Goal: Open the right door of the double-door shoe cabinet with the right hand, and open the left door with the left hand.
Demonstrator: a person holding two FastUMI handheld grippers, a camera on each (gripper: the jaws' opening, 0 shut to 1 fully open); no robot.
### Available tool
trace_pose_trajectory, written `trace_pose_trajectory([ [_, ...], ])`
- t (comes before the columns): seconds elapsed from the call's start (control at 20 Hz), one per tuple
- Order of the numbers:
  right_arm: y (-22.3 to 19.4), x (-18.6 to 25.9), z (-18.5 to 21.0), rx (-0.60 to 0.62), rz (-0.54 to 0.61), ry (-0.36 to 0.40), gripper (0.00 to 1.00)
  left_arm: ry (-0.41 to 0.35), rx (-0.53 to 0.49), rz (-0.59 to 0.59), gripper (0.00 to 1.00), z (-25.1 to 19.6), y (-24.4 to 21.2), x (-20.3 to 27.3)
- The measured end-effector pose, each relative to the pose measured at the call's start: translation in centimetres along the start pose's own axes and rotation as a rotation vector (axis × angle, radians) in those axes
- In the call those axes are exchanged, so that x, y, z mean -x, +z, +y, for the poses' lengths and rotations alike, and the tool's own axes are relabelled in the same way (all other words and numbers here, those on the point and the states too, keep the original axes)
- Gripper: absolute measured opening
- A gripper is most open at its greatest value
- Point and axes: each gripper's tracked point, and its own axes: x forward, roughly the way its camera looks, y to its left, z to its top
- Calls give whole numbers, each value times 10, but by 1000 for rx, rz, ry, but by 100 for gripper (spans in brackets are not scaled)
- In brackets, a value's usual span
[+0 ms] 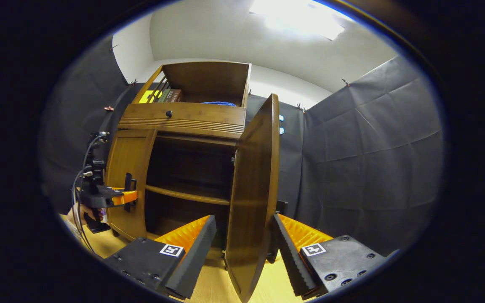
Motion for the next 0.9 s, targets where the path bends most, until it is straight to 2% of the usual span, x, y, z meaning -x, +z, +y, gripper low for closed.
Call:
trace_pose_trajectory([
  [0.6, 8, 18, 47, -20, 4, 54, 86, -71, 31, -3, 31, 19, 11, 71],
  [0.65, 8, 19, 50, -21, 5, 60, 86, -72, 32, -4, 29, 22, 12, 77],
  [0.9, 11, 22, 73, -39, -3, 104, 86, -57, 35, -5, 31, 37, 15, 103],
])
